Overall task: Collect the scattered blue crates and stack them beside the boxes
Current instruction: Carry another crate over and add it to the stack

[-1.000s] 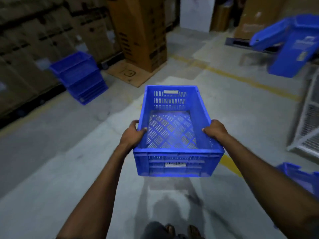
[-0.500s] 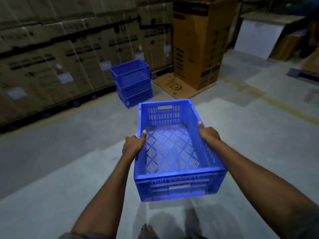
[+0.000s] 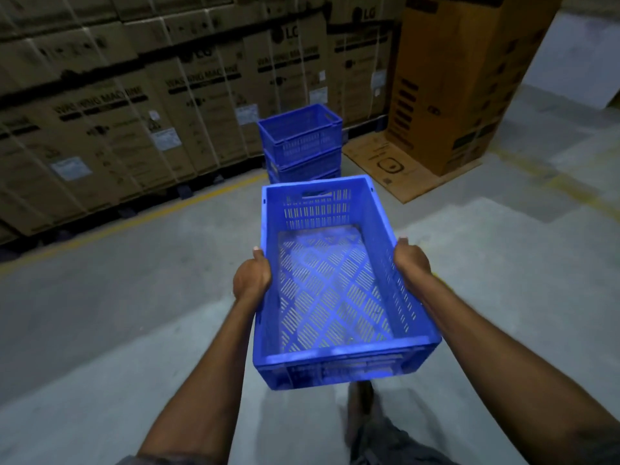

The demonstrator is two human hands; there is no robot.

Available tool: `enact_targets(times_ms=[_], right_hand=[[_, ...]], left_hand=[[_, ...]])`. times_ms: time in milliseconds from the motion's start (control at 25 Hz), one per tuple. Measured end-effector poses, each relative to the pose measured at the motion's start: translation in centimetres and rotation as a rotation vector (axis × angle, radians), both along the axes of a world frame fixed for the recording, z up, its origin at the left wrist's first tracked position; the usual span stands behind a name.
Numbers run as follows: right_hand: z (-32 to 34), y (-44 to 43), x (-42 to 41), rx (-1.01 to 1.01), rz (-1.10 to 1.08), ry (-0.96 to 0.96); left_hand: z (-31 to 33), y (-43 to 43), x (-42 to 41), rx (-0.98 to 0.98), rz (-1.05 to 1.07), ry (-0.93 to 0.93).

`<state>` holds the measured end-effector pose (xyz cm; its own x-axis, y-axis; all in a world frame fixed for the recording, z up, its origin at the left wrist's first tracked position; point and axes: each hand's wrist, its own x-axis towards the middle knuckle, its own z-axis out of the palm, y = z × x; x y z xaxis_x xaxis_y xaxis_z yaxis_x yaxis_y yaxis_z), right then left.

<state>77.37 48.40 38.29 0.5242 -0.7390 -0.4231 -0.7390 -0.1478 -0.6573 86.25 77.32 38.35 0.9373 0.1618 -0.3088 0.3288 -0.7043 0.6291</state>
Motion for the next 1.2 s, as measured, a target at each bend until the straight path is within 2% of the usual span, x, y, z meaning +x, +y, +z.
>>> enact_targets(times_ms=[200, 560, 800, 1000, 1200], right_hand=[[-1.0, -0.4, 14.0, -0.221, 0.215, 0.053], [2.9, 0.2, 39.4, -0.352, 0.319, -0.047], [2.7, 4.6, 56.2, -0.485, 0.389, -0.072], [4.3, 9.6, 69.1, -0.556, 0.4, -0.092], [5.7, 10.3, 79.8, -0.54, 0.301, -0.073]], left_hand=[[-1.1, -1.0, 14.0, 0.223, -0.134, -0.126], [3.9, -0.2, 36.2, 0.328, -0.076, -0.177], [3.5, 3.8, 54.8, 0.325, -0.114, -0.269], [5.7, 7.6, 69.2, 0.31, -0.188, -0.358], [7.5, 8.2, 83.3, 0.247, -0.299, -0.393]])
